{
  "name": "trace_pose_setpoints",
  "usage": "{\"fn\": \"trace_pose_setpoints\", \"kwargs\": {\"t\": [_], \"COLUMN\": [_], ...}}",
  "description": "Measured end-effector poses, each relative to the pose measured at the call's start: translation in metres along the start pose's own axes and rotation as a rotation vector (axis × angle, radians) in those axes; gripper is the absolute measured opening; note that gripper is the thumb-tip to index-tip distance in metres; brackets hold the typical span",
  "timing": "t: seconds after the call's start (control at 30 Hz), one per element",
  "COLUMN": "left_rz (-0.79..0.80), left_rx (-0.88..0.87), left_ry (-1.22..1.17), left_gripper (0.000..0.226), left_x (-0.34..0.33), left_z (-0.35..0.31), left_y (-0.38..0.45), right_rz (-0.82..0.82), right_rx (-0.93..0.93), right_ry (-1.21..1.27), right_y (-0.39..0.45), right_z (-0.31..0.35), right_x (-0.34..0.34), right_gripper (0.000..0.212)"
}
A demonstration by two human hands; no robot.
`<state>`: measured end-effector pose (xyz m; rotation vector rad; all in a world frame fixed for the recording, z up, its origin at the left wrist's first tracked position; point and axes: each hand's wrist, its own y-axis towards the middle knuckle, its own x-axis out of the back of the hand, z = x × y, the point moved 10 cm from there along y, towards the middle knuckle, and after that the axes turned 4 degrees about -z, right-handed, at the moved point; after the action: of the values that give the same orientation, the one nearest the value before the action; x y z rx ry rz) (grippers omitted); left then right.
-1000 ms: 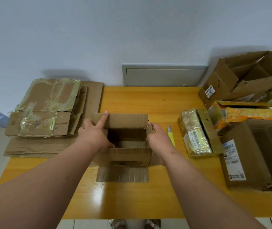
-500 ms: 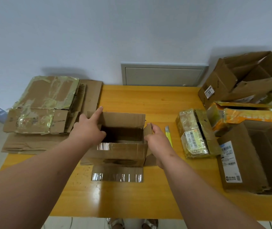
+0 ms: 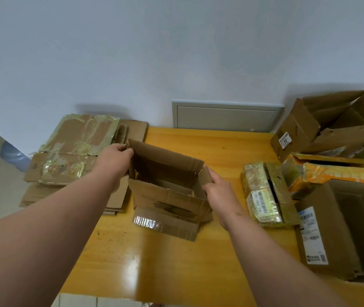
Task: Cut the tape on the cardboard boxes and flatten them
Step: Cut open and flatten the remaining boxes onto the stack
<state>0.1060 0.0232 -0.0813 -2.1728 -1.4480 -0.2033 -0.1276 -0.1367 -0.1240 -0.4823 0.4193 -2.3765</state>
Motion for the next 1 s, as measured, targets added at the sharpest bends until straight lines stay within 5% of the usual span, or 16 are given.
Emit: {"fn": "trace_pose_setpoints", "kwargs": {"t": [0.23,0.4,0.6,0.73,0.9,1.0], "left_rz": [-0.038,0.01,0.235,0.275,0.188,0.223], "left_rx": [0.016,0.107,0.122,0.0,0.007,0.053], "left_ry": [-0.263,-0.434,-0.387,-0.093,-0.097,-0.185], "left_gripper": [0.018,0.023,0.023,0.065,0.051,0.041], "left_x": [-0.019,-0.045,-0.074,-0.082,-0.072,-0.066], "left_z": [-0.036,-0.052,-0.067,-0.068,-0.042,-0.03], "left_y": [0.0,-0.002,-0.012,-0.01,0.008,0.018], "right_rz": [0.076,0.196,0.214,0.269,0.411,0.191], "right_rx": [0.126,0.192,0.297,0.243,0.104,0.09], "right_ry": [-0.063,-0.14,-0.193,-0.077,-0.018,-0.049], "right_y": [-0.013,-0.025,-0.032,-0.03,-0.03,-0.015], "right_z": [0.006,0.0,0.004,0.01,0.003,0.001], "right_x": [0.007,-0.009,-0.028,-0.042,-0.054,-0.034], "right_gripper": [0.054,0.069,0.073,0.061,0.042,0.044]}}
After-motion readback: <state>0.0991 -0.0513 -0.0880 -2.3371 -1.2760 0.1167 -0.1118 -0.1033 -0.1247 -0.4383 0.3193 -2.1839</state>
